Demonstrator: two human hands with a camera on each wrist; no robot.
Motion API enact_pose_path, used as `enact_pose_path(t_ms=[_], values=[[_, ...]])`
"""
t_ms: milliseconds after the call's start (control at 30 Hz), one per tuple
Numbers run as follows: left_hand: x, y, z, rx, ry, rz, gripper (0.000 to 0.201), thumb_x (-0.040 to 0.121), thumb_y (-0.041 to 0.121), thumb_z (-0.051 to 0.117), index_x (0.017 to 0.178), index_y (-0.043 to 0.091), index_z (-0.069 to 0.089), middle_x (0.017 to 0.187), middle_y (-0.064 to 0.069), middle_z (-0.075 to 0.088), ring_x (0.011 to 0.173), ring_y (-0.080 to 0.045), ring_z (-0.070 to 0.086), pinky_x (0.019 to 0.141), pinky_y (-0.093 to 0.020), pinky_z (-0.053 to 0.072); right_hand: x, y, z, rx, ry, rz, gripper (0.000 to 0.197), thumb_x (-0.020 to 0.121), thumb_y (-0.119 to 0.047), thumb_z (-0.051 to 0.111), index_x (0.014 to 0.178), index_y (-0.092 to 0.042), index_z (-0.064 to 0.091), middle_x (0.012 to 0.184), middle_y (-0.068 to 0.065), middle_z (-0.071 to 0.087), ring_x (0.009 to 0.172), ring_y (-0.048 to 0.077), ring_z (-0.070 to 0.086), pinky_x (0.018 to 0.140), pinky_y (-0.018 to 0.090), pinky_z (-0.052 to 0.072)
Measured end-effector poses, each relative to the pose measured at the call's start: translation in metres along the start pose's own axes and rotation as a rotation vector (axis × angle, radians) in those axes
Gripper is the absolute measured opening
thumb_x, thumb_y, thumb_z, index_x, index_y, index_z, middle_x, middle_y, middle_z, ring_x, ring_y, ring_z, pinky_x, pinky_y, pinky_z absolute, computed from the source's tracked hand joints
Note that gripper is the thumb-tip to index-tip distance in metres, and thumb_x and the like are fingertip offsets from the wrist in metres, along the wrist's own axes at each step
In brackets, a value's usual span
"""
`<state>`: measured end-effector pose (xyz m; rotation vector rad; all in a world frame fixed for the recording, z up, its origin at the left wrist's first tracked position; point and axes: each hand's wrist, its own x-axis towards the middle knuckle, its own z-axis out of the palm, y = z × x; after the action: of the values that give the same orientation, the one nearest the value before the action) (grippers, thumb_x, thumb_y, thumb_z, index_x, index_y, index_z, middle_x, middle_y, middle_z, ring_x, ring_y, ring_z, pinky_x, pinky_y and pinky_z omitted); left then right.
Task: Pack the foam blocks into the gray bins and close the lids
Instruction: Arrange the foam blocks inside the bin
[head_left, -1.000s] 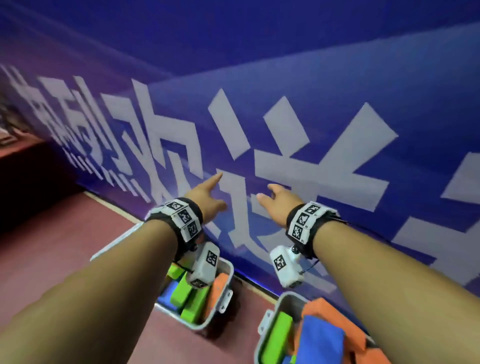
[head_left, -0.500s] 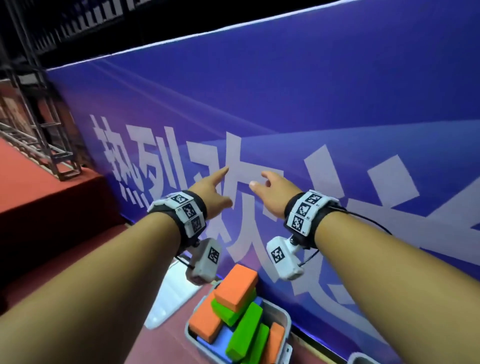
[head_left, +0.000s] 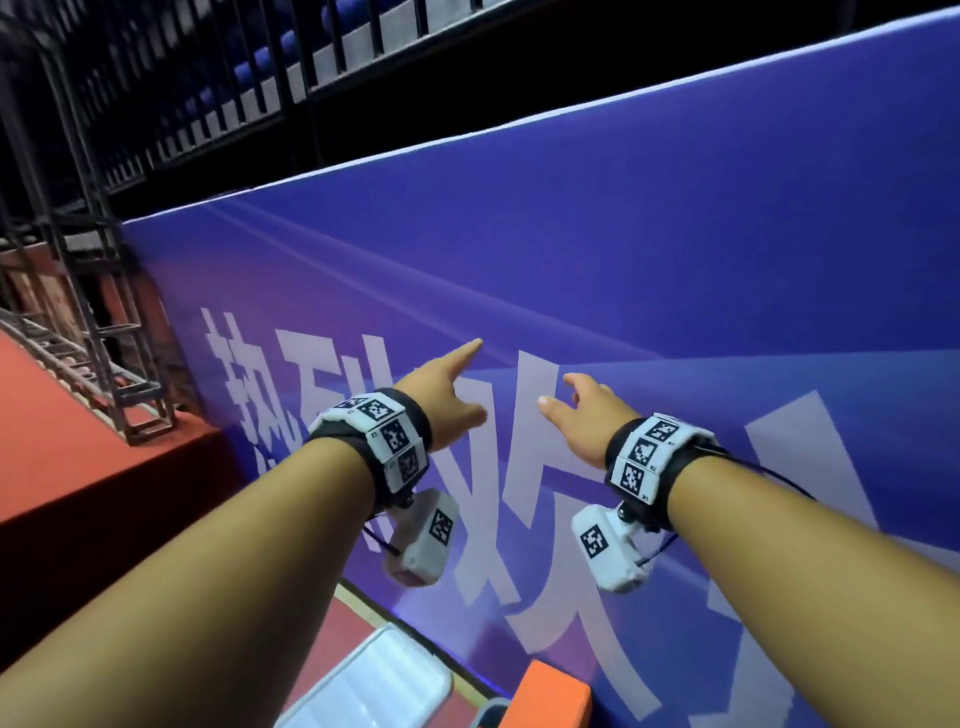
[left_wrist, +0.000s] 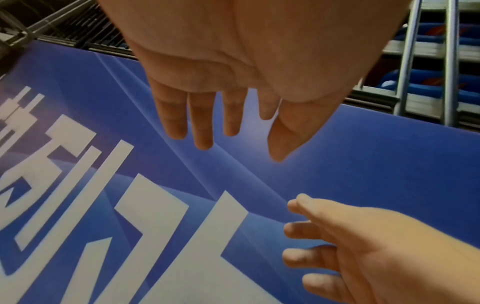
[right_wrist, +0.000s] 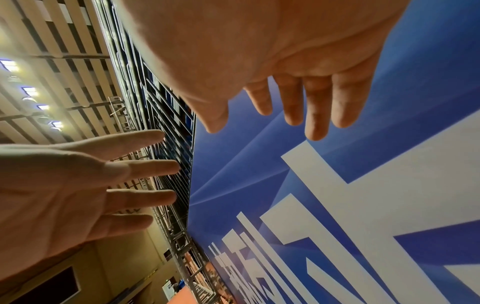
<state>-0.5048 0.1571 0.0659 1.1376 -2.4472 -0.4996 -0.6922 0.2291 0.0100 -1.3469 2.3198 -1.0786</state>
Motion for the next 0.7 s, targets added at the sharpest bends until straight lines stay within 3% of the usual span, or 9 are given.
enact_pose_path(t_ms=[133, 233, 333, 433, 533, 600, 700], values=[[0.054, -0.034, -0.004, -0.093, -0.001, -0.011, 0.081, 0.086, 0.026, 0.064, 0.150, 0.046, 0.019, 0.146, 0.009, 0.045, 0.076, -0.015, 0.065, 0.062, -0.023, 0.052, 0.033, -0.007, 0.021, -0.036, 0.004, 0.036, 0.071, 0.092, -0.057, 0.049, 0.150, -0.022, 0.026, 0.152, 0.009, 0.034, 0.133, 0.028, 0.045, 0.109, 0.044, 0.037], [0.094, -0.053, 0.017, -0.099, -0.085, 0.053, 0.081, 0.086, 0.023, 0.064, 0.151, 0.043, 0.019, 0.148, 0.005, 0.044, 0.068, -0.011, 0.061, 0.063, -0.024, 0.053, 0.042, 0.013, 0.034, -0.083, 0.060, 0.158, 0.072, 0.093, -0.056, 0.048, 0.151, -0.022, 0.025, 0.151, 0.010, 0.034, 0.130, 0.029, 0.046, 0.107, 0.041, 0.039], [0.124, -0.065, 0.050, -0.126, -0.167, 0.157, 0.081, 0.085, 0.022, 0.066, 0.151, 0.040, 0.022, 0.149, 0.002, 0.044, 0.072, -0.017, 0.061, 0.071, -0.027, 0.052, 0.036, 0.047, 0.046, -0.150, 0.158, 0.335, 0.073, 0.091, -0.058, 0.049, 0.151, -0.022, 0.026, 0.151, 0.012, 0.036, 0.131, 0.032, 0.045, 0.107, 0.042, 0.038], [0.138, -0.076, 0.087, -0.103, -0.286, 0.263, 0.082, 0.085, 0.023, 0.067, 0.151, 0.039, 0.022, 0.149, 0.002, 0.044, 0.079, -0.016, 0.060, 0.075, -0.026, 0.048, 0.017, 0.075, 0.071, -0.104, 0.213, 0.498, 0.075, 0.092, -0.056, 0.049, 0.152, -0.019, 0.025, 0.153, 0.013, 0.033, 0.135, 0.032, 0.042, 0.109, 0.043, 0.037], [0.142, -0.099, 0.125, -0.074, -0.451, 0.375, 0.081, 0.084, 0.024, 0.066, 0.150, 0.042, 0.023, 0.149, 0.003, 0.044, 0.079, -0.020, 0.065, 0.077, -0.030, 0.055, -0.011, 0.096, 0.118, -0.049, 0.277, 0.684, 0.075, 0.093, -0.055, 0.050, 0.152, -0.018, 0.023, 0.153, 0.013, 0.034, 0.134, 0.033, 0.043, 0.107, 0.041, 0.038], [0.144, -0.116, 0.145, -0.052, -0.530, 0.428, 0.080, 0.085, 0.026, 0.066, 0.150, 0.043, 0.022, 0.150, 0.004, 0.043, 0.090, -0.024, 0.067, 0.081, -0.030, 0.055, -0.030, 0.103, 0.153, -0.005, 0.306, 0.775, 0.075, 0.091, -0.056, 0.051, 0.151, -0.018, 0.024, 0.150, 0.013, 0.038, 0.132, 0.032, 0.045, 0.108, 0.044, 0.038], [0.146, -0.146, 0.179, -0.008, -0.607, 0.464, 0.079, 0.086, 0.028, 0.066, 0.151, 0.040, 0.023, 0.149, 0.002, 0.044, 0.108, -0.022, 0.062, 0.087, -0.023, 0.044, -0.058, 0.109, 0.205, 0.048, 0.279, 0.900, 0.077, 0.089, -0.058, 0.050, 0.151, -0.021, 0.023, 0.149, 0.012, 0.039, 0.131, 0.031, 0.046, 0.109, 0.043, 0.037]])
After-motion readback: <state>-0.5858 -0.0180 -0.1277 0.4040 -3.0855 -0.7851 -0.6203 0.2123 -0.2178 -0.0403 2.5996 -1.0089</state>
